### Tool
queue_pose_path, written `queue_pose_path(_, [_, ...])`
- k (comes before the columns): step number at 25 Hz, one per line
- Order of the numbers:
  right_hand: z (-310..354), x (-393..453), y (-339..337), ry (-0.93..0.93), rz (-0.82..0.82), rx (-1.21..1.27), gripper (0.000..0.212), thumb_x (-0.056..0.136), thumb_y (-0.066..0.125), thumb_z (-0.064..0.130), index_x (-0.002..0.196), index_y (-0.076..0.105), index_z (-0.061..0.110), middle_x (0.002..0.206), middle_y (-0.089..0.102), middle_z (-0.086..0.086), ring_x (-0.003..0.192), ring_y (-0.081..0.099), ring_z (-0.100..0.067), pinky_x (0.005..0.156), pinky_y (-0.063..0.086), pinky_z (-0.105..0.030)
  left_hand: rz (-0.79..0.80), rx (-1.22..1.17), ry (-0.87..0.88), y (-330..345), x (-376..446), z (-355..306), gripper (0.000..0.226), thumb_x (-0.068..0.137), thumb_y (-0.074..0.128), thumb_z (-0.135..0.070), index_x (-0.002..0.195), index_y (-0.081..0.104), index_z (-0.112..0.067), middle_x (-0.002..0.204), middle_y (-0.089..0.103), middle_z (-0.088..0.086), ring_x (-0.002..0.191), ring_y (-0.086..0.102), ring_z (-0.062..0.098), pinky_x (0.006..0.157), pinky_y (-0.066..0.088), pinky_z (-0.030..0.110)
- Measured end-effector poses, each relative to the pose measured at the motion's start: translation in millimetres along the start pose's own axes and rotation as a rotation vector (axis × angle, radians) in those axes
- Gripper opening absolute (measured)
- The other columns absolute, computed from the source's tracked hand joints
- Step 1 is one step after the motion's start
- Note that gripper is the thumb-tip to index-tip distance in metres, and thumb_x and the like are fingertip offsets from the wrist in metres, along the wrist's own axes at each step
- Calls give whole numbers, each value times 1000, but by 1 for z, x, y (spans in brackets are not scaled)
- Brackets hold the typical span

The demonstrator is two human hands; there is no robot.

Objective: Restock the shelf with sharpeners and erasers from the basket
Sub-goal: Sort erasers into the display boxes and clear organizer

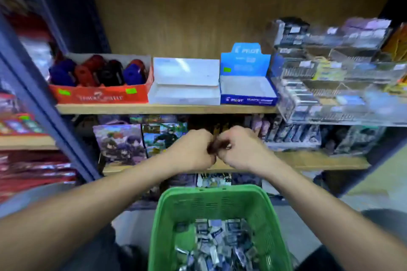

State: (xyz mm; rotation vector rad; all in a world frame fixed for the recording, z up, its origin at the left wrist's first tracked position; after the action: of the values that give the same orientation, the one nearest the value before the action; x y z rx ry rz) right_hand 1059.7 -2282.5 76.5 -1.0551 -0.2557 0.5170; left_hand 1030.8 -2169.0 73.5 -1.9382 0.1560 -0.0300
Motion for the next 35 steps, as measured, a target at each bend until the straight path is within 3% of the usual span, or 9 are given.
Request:
queue_pose_path(4, [-43,9,116,103,391,-39,24,83,58,9,99,76,12,87,75,-11,78,69,-23,66,52,-28,401,-97,-145,125,1,57,17,80,57,-3,65,56,-13,67,63,10,57,62,21,41,42,20])
queue_pose_path(7, [-89,7,200,212,580,-30,25,86,60,5,107,72,6,98,74,-15,79,69,-23,65,51,-28,588,-130,-202,208,-2,88,24,83,58,1,65,55,-15,64,60,5,49,55,12,41,40,18])
queue_pose_path(10, [-136,-4,265,304,647,-49,44,86,69,11,129,60,12,123,66,-10,107,64,-25,81,51,-28,667,-126,-292,272,-15,105,4,86,66,-6,88,67,-10,79,63,7,66,62,18,53,47,22])
queue_pose_path(12, [-166,-14,297,321,647,-102,50,87,68,18,134,53,13,129,60,-11,115,60,-28,88,49,-33,712,-99,-327,314,-24,116,34,86,73,-12,118,63,-5,100,62,10,89,62,23,71,48,26])
queue_pose_path(17, [-193,-40,358,180,693,-223,42,83,68,11,123,55,9,123,58,-15,112,56,-31,92,49,-37,714,-153,-416,392,-40,131,64,79,80,-25,131,48,-8,114,55,8,102,57,25,83,49,30])
queue_pose_path(21, [-178,-43,392,-45,702,-279,75,75,74,12,142,40,8,140,46,-13,130,43,-33,106,42,-45,725,-81,-400,424,-52,143,101,65,89,-37,144,33,-7,139,42,14,128,45,32,108,41,40])
queue_pose_path(25, [-172,-54,421,-46,831,-463,116,70,83,48,153,15,4,151,28,-16,140,30,-35,117,25,-56,772,75,-373,430,-60,155,111,64,89,-43,149,27,-7,146,38,17,137,38,33,116,24,51])
queue_pose_path(27, [-170,-48,422,-18,814,-502,112,68,84,50,150,20,6,150,27,-17,140,28,-36,115,26,-58,833,145,-332,425,-63,161,119,59,88,-53,150,26,-9,148,35,17,139,34,35,118,15,55])
queue_pose_path(35, [-169,-49,426,-12,813,-465,102,66,88,39,144,31,8,141,34,-15,135,34,-34,113,32,-53,890,78,-470,434,-75,167,111,58,95,-31,142,28,-3,140,39,19,130,42,38,109,40,45])
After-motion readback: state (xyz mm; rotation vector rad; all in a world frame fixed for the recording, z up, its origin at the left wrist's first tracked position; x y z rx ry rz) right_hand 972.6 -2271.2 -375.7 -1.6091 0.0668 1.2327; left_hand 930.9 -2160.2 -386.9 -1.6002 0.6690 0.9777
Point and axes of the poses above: each hand's wrist, its own x-axis towards the middle knuckle, its own y-axis out of the palm, z = x × y, the point moved 5 cm from there along x, towards the middle knuckle
